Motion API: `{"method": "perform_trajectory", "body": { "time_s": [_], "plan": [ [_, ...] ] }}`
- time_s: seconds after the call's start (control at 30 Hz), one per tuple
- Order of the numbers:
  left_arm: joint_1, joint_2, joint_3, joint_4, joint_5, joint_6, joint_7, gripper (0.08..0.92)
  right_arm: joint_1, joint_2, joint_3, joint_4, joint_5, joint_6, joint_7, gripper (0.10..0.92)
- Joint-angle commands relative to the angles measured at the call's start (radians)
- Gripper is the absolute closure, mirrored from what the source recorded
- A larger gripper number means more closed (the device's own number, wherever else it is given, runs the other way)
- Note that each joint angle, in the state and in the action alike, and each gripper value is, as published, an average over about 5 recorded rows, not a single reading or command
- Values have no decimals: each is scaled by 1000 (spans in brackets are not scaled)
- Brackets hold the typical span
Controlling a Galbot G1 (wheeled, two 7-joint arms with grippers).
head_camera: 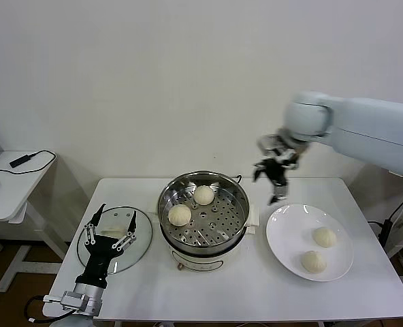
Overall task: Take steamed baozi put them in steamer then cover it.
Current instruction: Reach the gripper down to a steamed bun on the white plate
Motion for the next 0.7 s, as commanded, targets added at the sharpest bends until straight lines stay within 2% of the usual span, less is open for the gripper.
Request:
{"method": "perform_trajectory", "body": {
  "time_s": [0.03,0.33,0.7],
  "plan": [
    [5,-5,0,-1,2,4,0,177,-146,-407,27,44,-204,116,-56,203],
    [10,-10,-3,-9,11,6,0,177,-414,-434,135,9,-240,143,37,203],
    [21,-8,-16,-17,11,6,1,177,-648,-350,293,-36,-253,122,158,203]
  ]
}}
